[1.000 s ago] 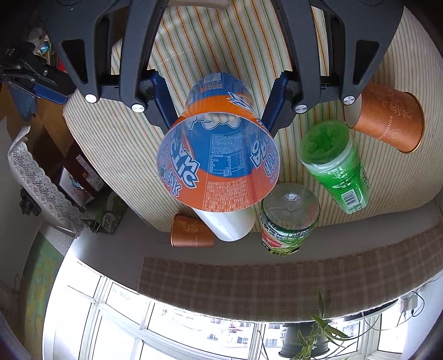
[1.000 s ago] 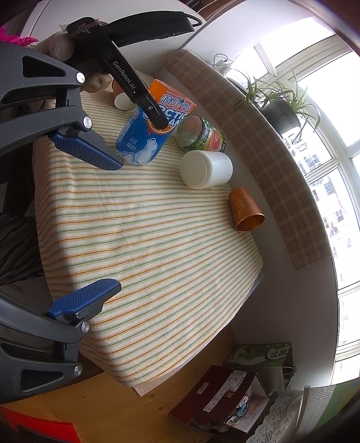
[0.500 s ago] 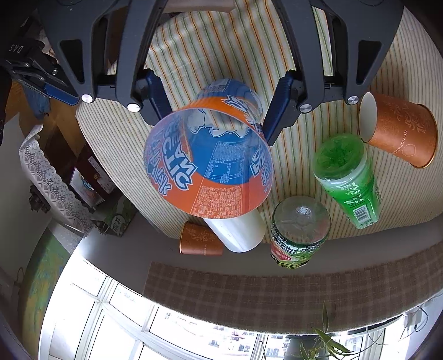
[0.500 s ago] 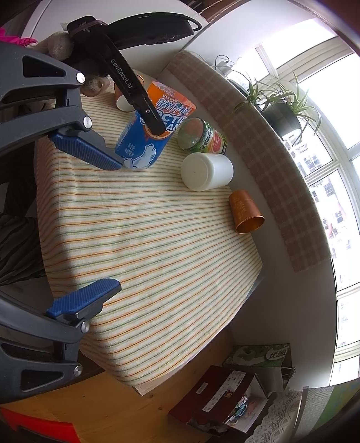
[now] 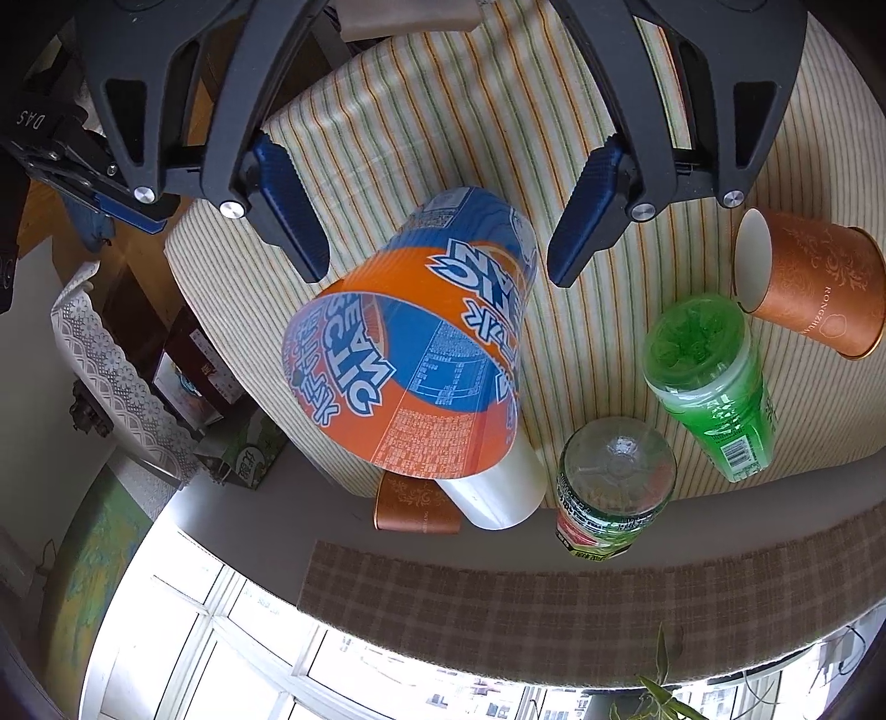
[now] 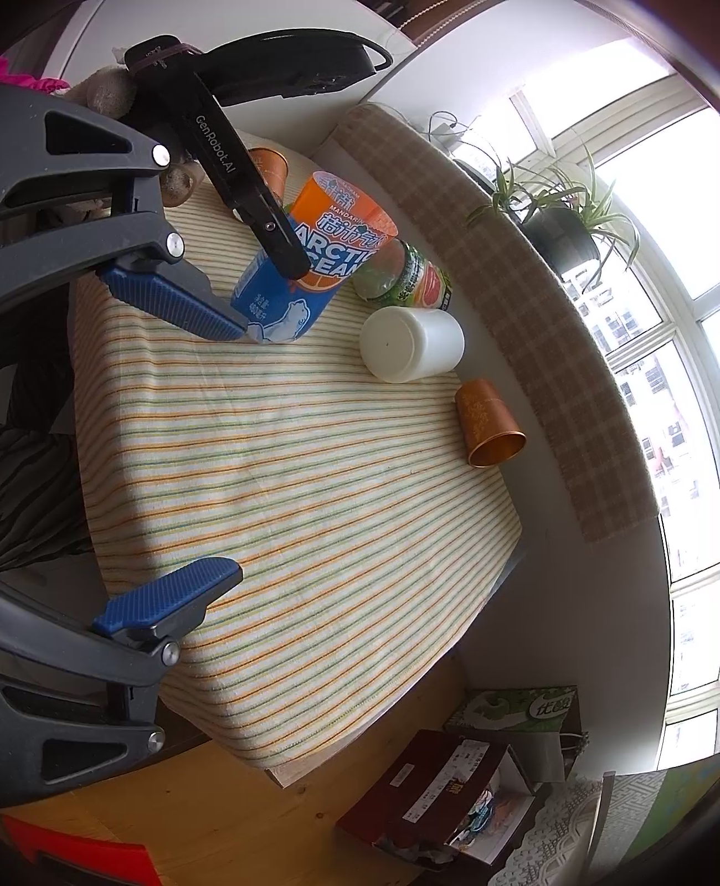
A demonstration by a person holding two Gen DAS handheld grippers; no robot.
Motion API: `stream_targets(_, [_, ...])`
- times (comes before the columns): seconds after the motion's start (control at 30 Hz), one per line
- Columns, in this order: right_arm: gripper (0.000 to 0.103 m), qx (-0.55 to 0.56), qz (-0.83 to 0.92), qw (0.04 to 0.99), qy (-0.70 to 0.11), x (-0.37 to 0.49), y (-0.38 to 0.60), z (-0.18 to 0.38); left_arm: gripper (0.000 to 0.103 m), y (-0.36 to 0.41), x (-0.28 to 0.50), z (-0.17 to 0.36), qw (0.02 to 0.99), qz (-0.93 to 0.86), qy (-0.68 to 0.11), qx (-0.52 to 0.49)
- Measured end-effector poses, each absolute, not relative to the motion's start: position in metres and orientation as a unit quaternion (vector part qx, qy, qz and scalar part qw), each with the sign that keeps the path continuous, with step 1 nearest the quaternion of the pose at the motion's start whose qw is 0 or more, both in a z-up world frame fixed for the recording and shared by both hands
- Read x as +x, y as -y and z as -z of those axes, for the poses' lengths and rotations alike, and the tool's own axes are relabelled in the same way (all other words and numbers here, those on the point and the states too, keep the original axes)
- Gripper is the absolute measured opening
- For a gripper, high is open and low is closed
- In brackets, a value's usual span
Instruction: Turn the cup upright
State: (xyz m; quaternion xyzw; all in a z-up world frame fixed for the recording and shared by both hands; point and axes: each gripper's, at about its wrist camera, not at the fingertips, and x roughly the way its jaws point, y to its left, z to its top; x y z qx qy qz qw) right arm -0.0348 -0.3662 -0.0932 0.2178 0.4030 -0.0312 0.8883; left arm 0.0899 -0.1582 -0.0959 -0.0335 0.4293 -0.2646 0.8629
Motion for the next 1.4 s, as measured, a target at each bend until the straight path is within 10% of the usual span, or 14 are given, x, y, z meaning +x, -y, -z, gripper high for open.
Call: stream_targets(1.4, [0.103,0.045,0.057,0.964,-0.254,-0.047,0.298,0.036,0.103,0.066,-0.023,0.007,0.975,0.086,-0.204,0.011])
